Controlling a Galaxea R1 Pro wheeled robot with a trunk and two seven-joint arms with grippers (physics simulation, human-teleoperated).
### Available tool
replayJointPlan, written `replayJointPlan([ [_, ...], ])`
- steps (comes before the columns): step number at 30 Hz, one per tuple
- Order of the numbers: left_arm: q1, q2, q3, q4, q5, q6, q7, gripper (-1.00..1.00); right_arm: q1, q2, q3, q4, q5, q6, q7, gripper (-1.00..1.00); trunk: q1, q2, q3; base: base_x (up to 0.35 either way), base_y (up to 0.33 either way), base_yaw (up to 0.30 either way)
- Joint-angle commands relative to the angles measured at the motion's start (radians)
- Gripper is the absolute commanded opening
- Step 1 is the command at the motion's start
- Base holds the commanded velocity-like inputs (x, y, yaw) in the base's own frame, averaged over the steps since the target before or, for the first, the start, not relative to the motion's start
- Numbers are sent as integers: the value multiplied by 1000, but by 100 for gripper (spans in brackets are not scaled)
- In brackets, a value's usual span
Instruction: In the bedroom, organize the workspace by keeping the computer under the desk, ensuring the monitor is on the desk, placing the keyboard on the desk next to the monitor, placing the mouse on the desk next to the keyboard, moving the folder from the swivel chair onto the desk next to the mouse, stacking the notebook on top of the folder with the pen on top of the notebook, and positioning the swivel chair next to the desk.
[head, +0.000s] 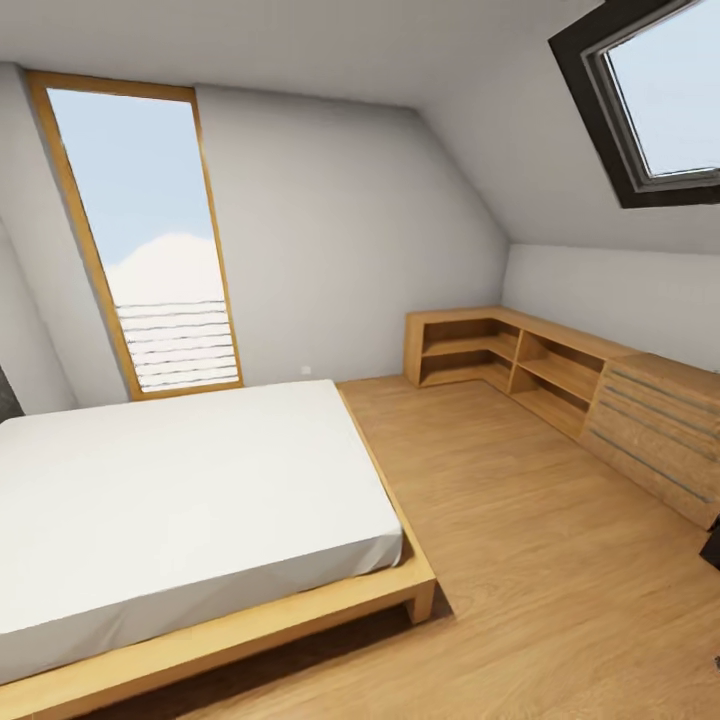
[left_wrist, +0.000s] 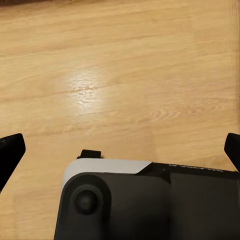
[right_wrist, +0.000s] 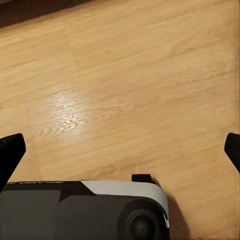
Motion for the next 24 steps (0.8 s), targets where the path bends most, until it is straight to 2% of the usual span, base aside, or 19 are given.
replayJointPlan([
  [1,0,0,3,0,4,-2,-1,100,0,0,-1,0,-1,-2,0,100,0,-1,-2,0,0,-259],
  [24,0,-1,4,0,4,-2,-1,100,0,1,-1,0,-1,0,0,100,0,-1,-15,0,0,-244],
])
